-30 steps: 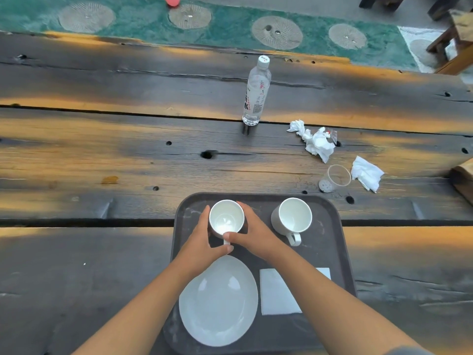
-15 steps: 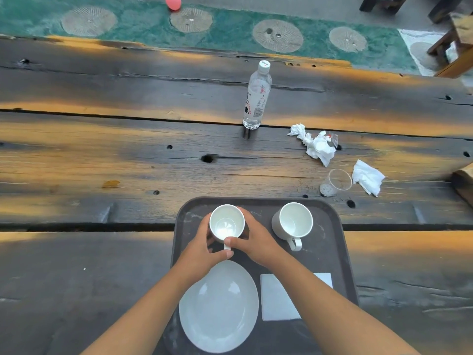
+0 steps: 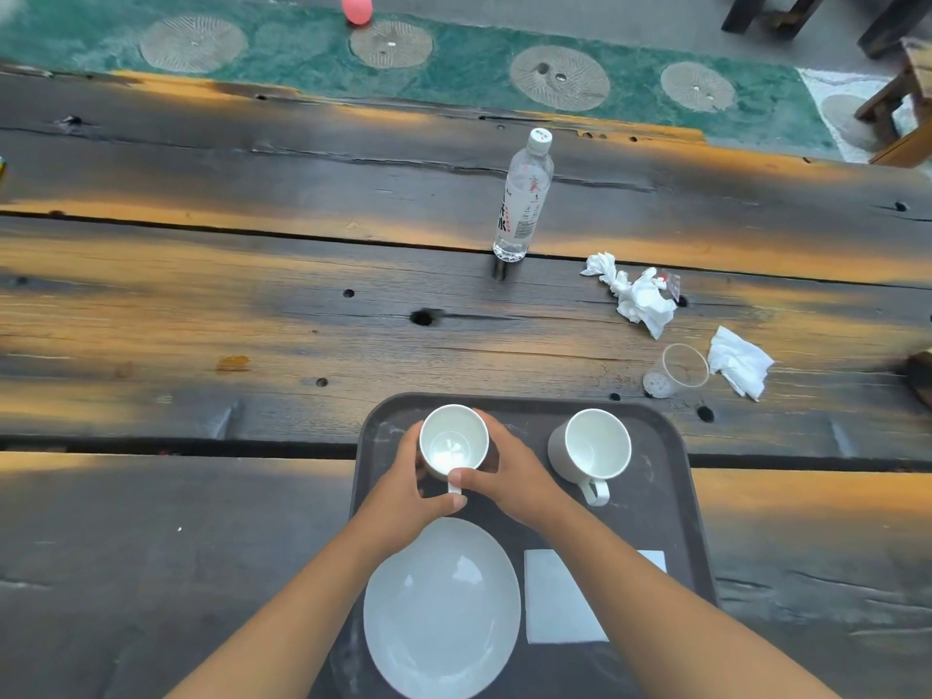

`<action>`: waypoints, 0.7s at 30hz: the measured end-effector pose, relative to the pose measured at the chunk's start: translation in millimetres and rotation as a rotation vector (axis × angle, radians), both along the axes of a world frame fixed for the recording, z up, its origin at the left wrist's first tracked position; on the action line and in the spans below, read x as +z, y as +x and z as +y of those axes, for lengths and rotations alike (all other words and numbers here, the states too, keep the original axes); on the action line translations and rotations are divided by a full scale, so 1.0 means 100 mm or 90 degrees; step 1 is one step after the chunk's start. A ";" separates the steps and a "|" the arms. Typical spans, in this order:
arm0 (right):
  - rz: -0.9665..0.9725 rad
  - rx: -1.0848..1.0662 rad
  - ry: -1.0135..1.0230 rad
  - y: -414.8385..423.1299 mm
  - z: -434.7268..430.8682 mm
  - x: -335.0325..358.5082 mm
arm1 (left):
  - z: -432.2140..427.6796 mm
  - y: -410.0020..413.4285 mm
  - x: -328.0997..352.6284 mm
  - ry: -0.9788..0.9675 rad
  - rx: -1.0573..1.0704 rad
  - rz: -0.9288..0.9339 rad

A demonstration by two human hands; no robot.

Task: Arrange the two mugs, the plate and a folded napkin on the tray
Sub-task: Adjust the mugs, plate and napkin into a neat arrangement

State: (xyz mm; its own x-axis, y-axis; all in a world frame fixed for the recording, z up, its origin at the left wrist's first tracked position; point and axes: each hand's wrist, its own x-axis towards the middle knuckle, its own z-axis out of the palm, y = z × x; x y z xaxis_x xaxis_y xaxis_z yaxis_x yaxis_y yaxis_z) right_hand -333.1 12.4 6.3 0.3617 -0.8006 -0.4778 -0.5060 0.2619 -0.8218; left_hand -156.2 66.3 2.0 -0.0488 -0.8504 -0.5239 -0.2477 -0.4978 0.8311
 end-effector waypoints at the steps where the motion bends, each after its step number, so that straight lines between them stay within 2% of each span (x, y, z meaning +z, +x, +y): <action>1: 0.002 0.002 -0.001 0.01 -0.01 0.00 | 0.00 0.01 -0.01 0.000 0.003 0.003; 21: 0.018 0.003 -0.013 0.11 -0.06 -0.06 | -0.04 0.09 -0.08 0.007 0.012 0.022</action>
State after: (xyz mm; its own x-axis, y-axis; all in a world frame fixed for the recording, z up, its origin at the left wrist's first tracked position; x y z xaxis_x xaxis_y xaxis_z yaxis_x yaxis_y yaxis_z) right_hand -322.1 6.7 0.4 0.3512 -0.8091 -0.4712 -0.5307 0.2426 -0.8121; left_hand -146.8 62.0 -6.3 -0.0502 -0.8454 -0.5318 -0.2095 -0.5117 0.8332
